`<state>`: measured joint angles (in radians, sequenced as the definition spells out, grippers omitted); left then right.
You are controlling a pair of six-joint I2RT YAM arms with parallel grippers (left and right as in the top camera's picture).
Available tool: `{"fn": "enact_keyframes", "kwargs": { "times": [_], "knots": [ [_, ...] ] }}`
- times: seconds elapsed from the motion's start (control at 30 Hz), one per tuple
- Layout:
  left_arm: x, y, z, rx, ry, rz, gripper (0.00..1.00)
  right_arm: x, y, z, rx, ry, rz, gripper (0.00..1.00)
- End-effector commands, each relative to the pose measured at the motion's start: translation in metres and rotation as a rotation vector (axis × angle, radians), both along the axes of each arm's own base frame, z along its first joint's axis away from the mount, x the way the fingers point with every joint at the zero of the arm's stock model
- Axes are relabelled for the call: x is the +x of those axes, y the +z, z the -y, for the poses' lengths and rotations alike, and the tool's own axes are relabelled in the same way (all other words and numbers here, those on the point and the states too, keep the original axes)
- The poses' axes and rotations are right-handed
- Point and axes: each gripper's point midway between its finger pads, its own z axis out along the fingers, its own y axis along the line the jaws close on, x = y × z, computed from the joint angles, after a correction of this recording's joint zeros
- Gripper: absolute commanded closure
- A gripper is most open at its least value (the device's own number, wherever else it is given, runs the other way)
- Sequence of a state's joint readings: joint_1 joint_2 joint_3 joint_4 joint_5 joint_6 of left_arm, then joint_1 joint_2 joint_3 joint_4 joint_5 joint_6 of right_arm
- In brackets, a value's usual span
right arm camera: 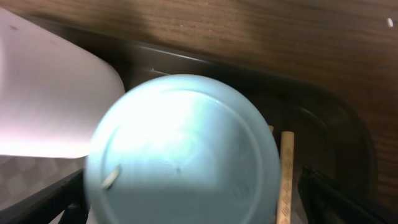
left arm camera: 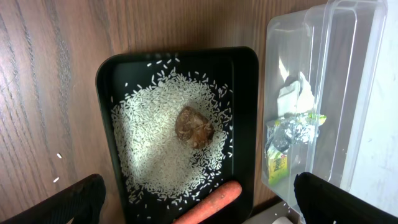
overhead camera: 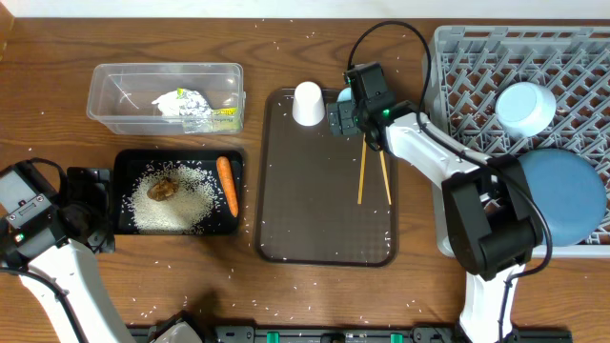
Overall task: Sort waste into correct bins and load items into the dishwasher rack
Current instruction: 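Grasp the light blue cup on the brown tray with the right gripper, then carry the light blue cup right and set it in the rack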
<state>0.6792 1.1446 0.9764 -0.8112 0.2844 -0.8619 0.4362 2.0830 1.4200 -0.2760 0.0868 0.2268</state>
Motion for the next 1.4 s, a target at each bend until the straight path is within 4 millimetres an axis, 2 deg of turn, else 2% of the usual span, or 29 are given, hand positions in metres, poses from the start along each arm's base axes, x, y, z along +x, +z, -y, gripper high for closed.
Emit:
{"fn": "enact_keyframes", "kwargs": {
  "times": [0.0, 0.23, 0.37, 0.4, 0.43, 0.53, 0.7, 0.83, 0.97, 1.13, 1.27, 1.37],
  "knots": [
    [-0.002, 0.0, -0.002, 0.014, -0.006, -0.007, 0.02, 0.006, -0.001, 0.001, -0.001, -0.014, 0.02, 0.03],
    [-0.002, 0.0, -0.002, 0.014, -0.006, -0.007, 0.02, 0.014, 0.006, -0.002, 0.017, -0.016, 0.058, 0.13],
    [-0.002, 0.0, -0.002, 0.014, -0.006, -0.007, 0.02, 0.013, 0.005, -0.001, 0.015, -0.016, 0.054, 0.25],
    [-0.002, 0.0, -0.002, 0.014, -0.006, -0.007, 0.02, 0.013, 0.005, -0.001, 0.014, -0.017, 0.054, 0.33],
    [-0.002, 0.0, -0.002, 0.014, -0.006, -0.007, 0.02, 0.013, 0.006, -0.001, 0.015, -0.017, 0.056, 0.38],
    [-0.002, 0.0, -0.002, 0.014, -0.006, -0.007, 0.02, 0.015, 0.011, 0.0, 0.021, -0.019, 0.066, 0.42],
    [-0.002, 0.0, -0.002, 0.014, -0.006, -0.007, 0.02, 0.02, 0.042, 0.009, 0.042, -0.038, 0.113, 0.42],
    [-0.002, 0.0, -0.002, 0.014, -0.006, -0.007, 0.02, 0.025, 0.086, 0.031, 0.068, -0.079, 0.181, 0.44],
    [-0.002, 0.0, -0.002, 0.014, -0.006, -0.007, 0.02, 0.029, 0.147, 0.076, 0.095, -0.159, 0.28, 0.44],
    [-0.002, 0.0, -0.002, 0.014, -0.006, -0.007, 0.02, 0.026, 0.21, 0.161, 0.07, -0.286, 0.404, 0.42],
    [-0.002, 0.0, -0.002, 0.014, -0.006, -0.007, 0.02, 0.015, 0.236, 0.252, -0.004, -0.423, 0.456, 0.39],
    [-0.002, 0.0, -0.002, 0.014, -0.006, -0.007, 0.02, 0.0, 0.238, 0.327, -0.044, -0.568, 0.454, 0.39]
  ]
}}
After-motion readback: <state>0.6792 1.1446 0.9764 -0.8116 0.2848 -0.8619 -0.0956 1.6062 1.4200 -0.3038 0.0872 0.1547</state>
